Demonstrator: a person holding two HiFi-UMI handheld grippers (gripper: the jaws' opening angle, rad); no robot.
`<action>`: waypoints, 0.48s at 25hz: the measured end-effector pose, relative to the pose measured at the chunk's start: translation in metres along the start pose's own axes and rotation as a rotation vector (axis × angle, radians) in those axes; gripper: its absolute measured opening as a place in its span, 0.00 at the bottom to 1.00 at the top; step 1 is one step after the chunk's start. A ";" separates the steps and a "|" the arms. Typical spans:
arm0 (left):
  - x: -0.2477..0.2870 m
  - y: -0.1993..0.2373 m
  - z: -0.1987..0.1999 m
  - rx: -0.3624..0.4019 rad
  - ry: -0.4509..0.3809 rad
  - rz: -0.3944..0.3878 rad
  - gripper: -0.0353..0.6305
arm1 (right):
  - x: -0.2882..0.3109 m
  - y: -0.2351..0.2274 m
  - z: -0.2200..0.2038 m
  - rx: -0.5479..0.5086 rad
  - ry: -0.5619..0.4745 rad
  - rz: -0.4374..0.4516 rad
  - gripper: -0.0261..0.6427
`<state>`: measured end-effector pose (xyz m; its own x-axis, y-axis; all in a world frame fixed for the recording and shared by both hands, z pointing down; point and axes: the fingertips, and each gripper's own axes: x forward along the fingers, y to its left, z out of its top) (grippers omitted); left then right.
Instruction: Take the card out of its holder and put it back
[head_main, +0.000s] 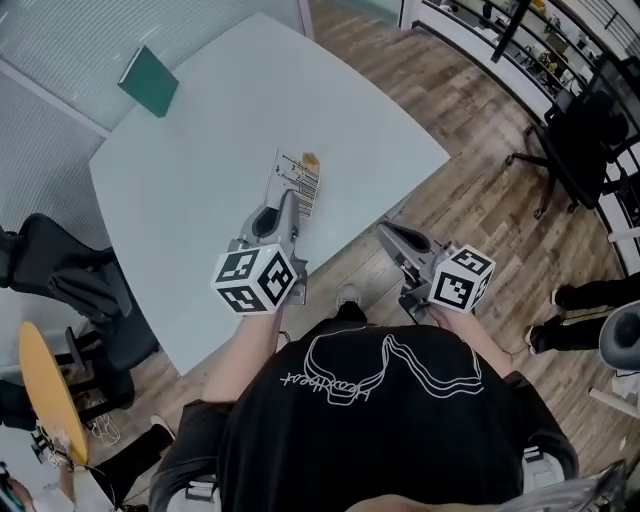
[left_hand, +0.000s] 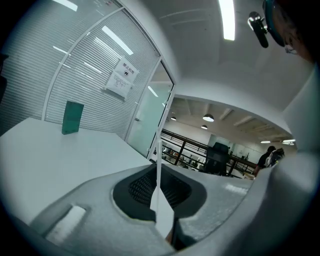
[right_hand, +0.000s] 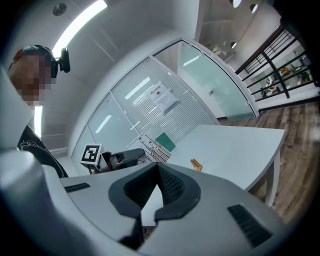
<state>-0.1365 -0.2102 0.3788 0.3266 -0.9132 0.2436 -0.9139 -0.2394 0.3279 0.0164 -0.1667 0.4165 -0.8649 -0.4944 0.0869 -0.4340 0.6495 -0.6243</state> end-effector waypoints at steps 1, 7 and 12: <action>0.007 0.007 0.001 0.009 0.005 0.012 0.09 | 0.003 -0.005 0.000 0.005 0.002 -0.002 0.05; 0.050 0.039 -0.002 -0.005 0.014 0.085 0.09 | 0.012 -0.047 0.004 0.050 0.007 -0.055 0.05; 0.077 0.061 -0.013 -0.017 0.034 0.104 0.09 | 0.027 -0.064 0.005 0.065 0.023 -0.072 0.05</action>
<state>-0.1641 -0.2910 0.4291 0.2382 -0.9212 0.3077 -0.9391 -0.1377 0.3148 0.0217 -0.2243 0.4547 -0.8378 -0.5248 0.1508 -0.4788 0.5734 -0.6648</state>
